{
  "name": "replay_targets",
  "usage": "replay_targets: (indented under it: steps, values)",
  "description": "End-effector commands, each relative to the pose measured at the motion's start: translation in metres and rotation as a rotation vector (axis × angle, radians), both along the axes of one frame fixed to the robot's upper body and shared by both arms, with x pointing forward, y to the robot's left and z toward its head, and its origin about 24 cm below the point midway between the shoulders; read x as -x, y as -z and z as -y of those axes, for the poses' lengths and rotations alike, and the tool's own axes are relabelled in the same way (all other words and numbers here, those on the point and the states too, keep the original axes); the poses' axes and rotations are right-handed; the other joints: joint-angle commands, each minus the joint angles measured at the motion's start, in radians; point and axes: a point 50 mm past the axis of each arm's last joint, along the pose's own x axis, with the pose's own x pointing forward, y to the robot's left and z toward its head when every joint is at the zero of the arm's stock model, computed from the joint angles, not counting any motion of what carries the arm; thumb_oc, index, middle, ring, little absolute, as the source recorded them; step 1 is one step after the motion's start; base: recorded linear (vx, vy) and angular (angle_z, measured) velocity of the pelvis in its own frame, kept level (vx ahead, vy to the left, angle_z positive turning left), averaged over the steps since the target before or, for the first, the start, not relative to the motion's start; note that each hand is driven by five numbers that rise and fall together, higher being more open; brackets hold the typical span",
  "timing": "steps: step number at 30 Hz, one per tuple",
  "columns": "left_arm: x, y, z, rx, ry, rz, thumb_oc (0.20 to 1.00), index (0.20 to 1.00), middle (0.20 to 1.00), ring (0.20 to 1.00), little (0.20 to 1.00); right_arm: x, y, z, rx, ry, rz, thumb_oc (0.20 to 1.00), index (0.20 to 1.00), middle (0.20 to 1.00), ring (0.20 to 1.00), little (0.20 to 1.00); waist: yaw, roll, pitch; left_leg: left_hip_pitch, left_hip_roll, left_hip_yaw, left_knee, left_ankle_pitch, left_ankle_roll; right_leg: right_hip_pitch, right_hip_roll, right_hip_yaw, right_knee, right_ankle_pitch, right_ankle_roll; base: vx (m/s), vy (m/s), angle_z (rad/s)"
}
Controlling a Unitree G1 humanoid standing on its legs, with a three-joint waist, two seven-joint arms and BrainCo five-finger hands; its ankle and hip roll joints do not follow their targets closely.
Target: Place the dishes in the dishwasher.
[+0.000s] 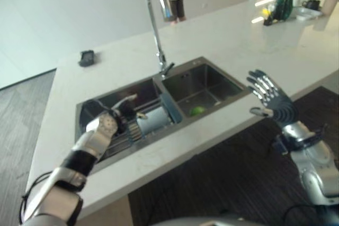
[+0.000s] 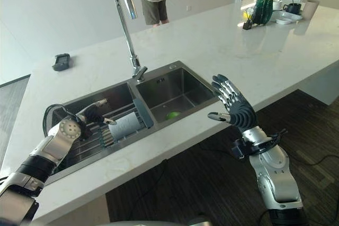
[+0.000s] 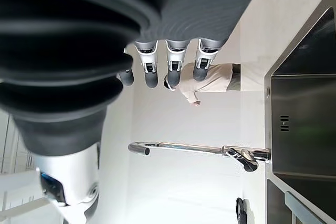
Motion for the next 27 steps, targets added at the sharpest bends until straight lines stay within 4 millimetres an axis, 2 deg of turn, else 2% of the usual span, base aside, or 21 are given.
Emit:
replay_targets:
  steps: [1, 15, 27]
  values:
    - [-0.019, -0.033, -0.013, -0.089, -0.036, 0.097, 1.0, 1.0, 1.0, 1.0, 1.0, -0.007, -0.032, 0.001, 0.005, -0.02, 0.152, 1.0, 1.0, 1.0, 1.0, 1.0, 0.006, -0.001, 0.009, 0.059, -0.021, -0.009, 0.013, -0.146, 0.006, 0.009, 0.023, -0.046, 0.038, -0.092, 0.037, 0.0, 0.0, 0.0]
    - [-0.016, 0.001, -0.015, -0.181, -0.07, -0.014, 1.0, 1.0, 1.0, 1.0, 1.0, -0.006, -0.032, 0.0, 0.014, -0.028, 0.151, 1.0, 1.0, 1.0, 1.0, 1.0, -0.022, -0.013, 0.009, 0.072, -0.027, 0.018, 0.014, -0.155, 0.016, 0.007, 0.031, -0.018, 0.036, -0.086, 0.039, 0.01, 0.006, -0.05]
    - [-0.016, 0.011, -0.025, -0.257, -0.09, -0.068, 1.0, 1.0, 1.0, 1.0, 1.0, -0.004, -0.034, 0.003, 0.03, -0.031, 0.15, 1.0, 1.0, 1.0, 1.0, 1.0, -0.053, -0.01, 0.004, 0.08, -0.031, 0.046, 0.013, -0.161, 0.02, -0.002, 0.039, 0.005, 0.038, -0.083, 0.041, 0.01, 0.003, -0.06]
